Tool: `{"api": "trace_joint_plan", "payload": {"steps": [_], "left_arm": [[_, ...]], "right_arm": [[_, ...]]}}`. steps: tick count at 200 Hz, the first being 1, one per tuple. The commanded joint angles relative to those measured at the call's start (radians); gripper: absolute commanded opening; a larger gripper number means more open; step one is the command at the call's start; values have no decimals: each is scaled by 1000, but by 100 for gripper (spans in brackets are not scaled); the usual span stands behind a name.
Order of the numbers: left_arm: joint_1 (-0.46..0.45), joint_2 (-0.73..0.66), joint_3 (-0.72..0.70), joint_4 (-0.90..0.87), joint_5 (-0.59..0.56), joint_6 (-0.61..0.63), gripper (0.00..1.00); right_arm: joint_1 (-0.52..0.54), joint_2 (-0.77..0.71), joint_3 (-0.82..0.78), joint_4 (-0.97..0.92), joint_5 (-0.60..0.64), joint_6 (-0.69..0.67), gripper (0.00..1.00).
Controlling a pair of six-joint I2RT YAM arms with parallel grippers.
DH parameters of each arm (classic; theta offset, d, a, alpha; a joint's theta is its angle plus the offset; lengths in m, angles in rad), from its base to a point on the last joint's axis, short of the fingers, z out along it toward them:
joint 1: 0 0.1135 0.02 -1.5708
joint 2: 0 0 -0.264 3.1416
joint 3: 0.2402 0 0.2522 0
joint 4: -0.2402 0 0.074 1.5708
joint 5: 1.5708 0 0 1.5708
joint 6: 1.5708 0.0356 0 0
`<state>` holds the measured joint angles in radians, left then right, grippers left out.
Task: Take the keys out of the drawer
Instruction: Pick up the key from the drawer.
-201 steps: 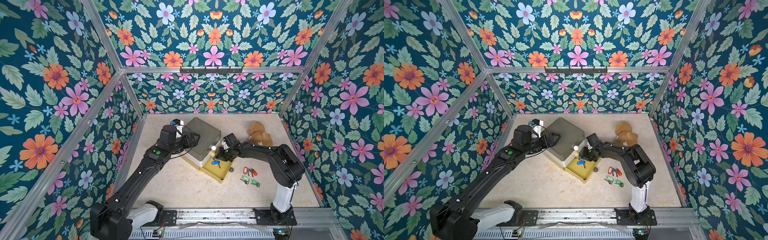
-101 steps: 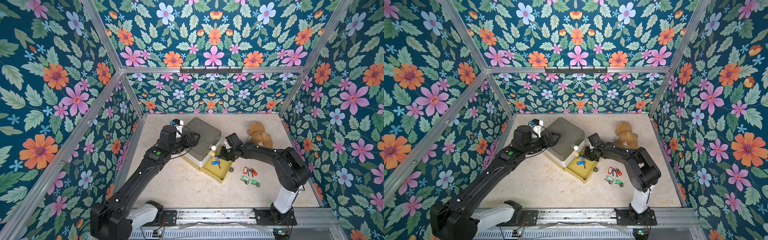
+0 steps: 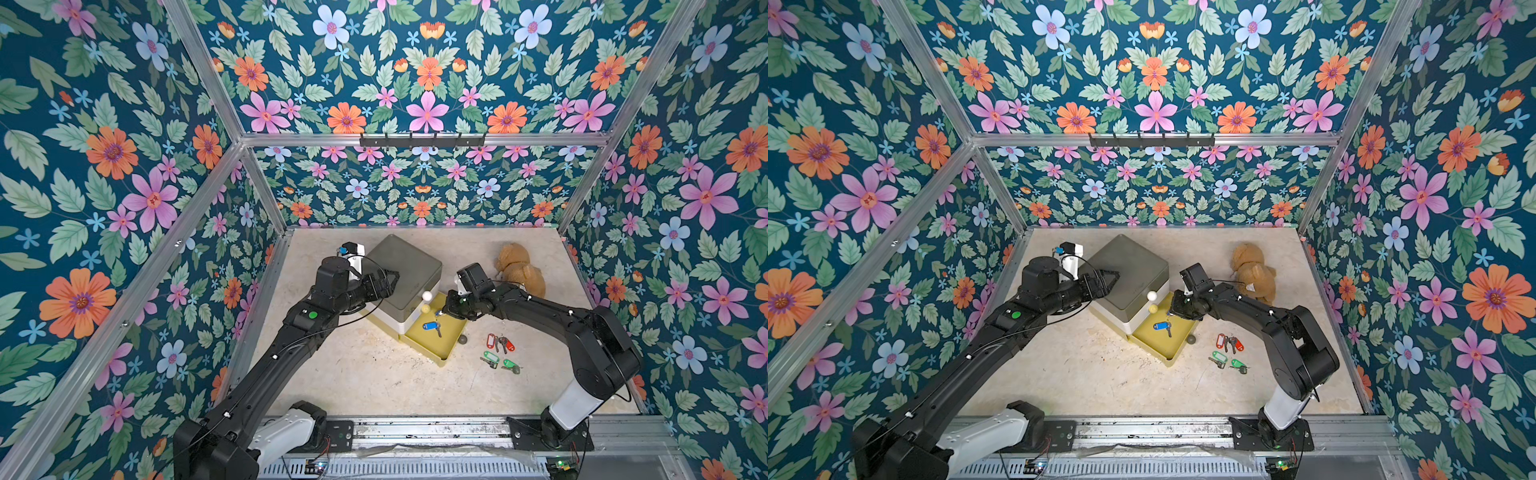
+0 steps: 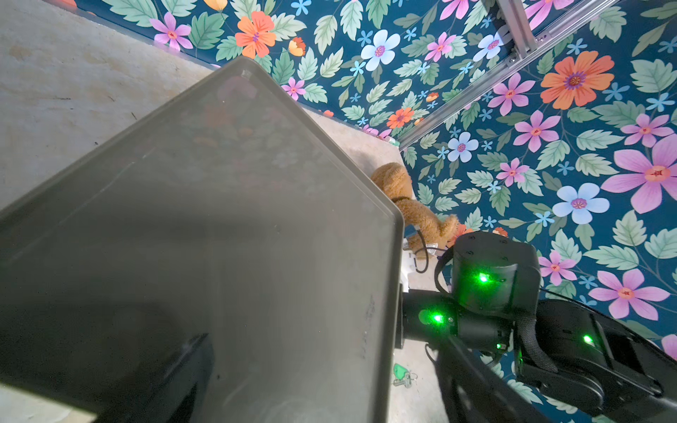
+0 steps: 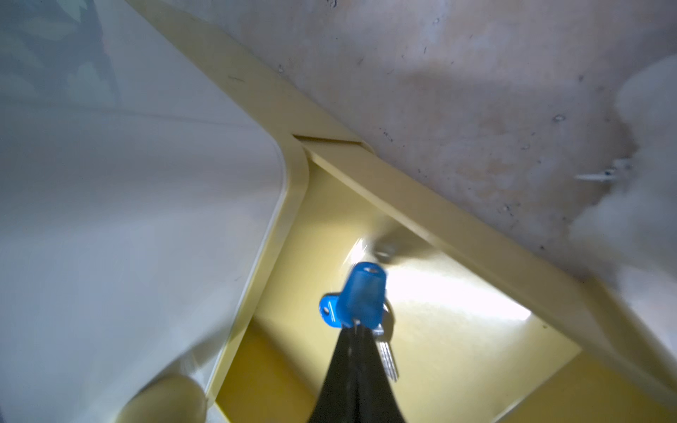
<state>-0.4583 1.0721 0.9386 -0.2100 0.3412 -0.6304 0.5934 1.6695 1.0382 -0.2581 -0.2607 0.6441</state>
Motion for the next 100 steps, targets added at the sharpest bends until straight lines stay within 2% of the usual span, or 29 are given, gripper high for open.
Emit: {"api": "trace_joint_plan", "payload": {"steps": [1,60,100], "left_arm": [[0,-14,3,5,-7,-3,99],[0,-74,-14,37,14,-12,99],[-2,-107,-22,97,85,-22,99]], "right_arm": [[0,-48,-7,-18,17,-11,0],[-1,-129,-18,-41,21,-10,0],[-1,-186,0,-73,29,-9,0]]}}
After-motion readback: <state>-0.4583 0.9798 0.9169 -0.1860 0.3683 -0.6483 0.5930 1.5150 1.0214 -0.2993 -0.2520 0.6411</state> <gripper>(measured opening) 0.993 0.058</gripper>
